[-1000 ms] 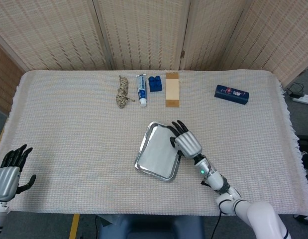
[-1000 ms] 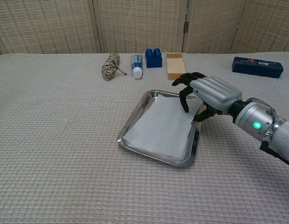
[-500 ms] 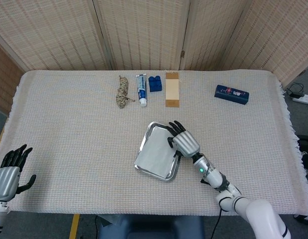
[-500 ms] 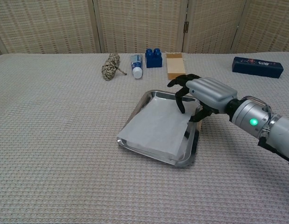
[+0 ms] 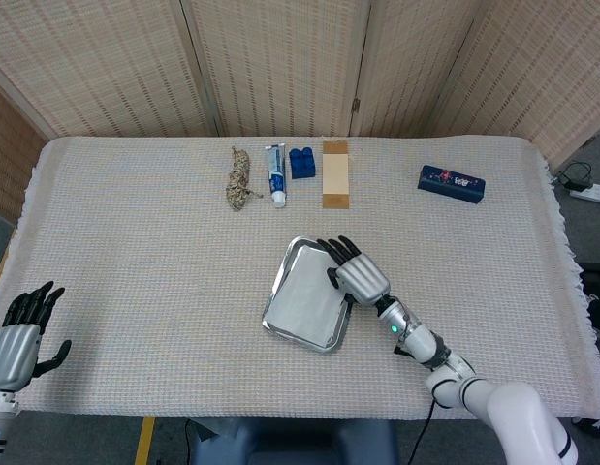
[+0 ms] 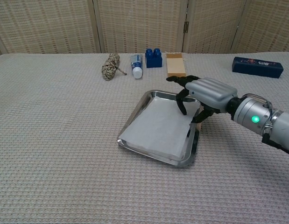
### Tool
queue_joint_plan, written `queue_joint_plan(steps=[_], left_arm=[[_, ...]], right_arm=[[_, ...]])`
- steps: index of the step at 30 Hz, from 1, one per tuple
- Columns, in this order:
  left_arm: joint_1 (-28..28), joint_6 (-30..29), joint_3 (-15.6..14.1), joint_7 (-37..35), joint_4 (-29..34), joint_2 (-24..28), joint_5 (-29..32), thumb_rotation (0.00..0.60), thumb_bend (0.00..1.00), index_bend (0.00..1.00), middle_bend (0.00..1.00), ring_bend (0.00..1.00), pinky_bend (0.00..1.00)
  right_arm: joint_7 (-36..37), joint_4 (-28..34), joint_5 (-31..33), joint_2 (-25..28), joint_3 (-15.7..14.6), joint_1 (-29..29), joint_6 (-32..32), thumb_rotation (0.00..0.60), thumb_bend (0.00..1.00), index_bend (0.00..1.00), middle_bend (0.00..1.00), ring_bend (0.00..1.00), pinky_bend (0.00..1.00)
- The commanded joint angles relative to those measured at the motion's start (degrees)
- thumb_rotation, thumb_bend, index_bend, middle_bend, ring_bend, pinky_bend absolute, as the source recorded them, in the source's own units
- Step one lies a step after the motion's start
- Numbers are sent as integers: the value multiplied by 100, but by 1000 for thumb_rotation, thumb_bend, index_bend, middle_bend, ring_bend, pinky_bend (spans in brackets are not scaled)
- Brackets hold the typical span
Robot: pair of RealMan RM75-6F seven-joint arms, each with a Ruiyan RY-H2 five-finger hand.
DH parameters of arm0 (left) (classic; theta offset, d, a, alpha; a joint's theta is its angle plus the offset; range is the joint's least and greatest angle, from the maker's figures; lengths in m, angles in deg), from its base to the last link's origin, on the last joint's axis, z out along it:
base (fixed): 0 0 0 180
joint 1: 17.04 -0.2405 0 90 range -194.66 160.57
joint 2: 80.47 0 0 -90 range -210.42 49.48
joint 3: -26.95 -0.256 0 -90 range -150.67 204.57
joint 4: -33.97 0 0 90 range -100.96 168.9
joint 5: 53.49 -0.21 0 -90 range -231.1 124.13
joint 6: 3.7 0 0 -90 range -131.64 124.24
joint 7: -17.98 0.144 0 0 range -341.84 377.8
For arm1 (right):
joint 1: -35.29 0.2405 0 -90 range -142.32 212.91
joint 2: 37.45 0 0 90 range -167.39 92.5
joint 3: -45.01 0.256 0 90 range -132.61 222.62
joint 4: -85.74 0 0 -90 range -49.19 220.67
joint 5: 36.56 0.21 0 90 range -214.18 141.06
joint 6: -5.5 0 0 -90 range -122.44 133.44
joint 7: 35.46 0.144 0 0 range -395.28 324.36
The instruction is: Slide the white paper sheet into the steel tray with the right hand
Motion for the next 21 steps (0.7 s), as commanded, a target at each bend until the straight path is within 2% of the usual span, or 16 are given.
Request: queue_joint_plan(steps=[1,9,15,21], left_arm=[[-2,-5,-1,-5,3,1,-4,600,438,0,0,0,0],[3,-10,-11,-3,4,-4,-33,600,438,0,0,0,0],[8,-13,-16,0,0,-9,-51,600,437,0,0,0,0],[11,-18,-27,18,8,-18,-74,600,437,0,0,0,0]], right_arm=[[-161,194,24,143,-10,47,141,600,458,0,0,0,0],[-746,989,169,632,94,161,442,600,455,0,0,0,0],[-1083,1525,357,924,211,158,573,600,405,0,0,0,0],[-1372,1787,514,1034,282,210,786,600,355,0,0,0,0]])
